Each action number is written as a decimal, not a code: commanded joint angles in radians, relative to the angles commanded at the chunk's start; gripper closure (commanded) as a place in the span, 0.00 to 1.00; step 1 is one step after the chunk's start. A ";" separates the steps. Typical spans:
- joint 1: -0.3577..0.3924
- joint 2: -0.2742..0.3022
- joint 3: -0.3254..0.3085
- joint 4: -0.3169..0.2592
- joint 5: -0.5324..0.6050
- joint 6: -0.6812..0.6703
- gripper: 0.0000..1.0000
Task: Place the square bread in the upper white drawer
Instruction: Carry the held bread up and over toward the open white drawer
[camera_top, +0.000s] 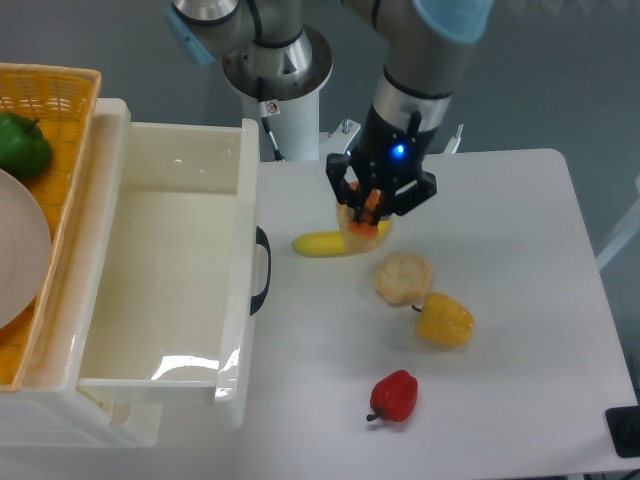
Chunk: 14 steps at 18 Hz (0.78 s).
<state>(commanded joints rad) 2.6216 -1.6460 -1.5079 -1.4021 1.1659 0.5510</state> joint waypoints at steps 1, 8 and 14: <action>0.003 0.008 0.003 0.002 -0.020 -0.022 0.71; -0.009 0.061 0.003 0.018 -0.109 -0.121 0.69; -0.092 0.065 -0.002 0.018 -0.114 -0.161 0.68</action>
<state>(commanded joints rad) 2.5297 -1.5815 -1.5094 -1.3837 1.0523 0.3896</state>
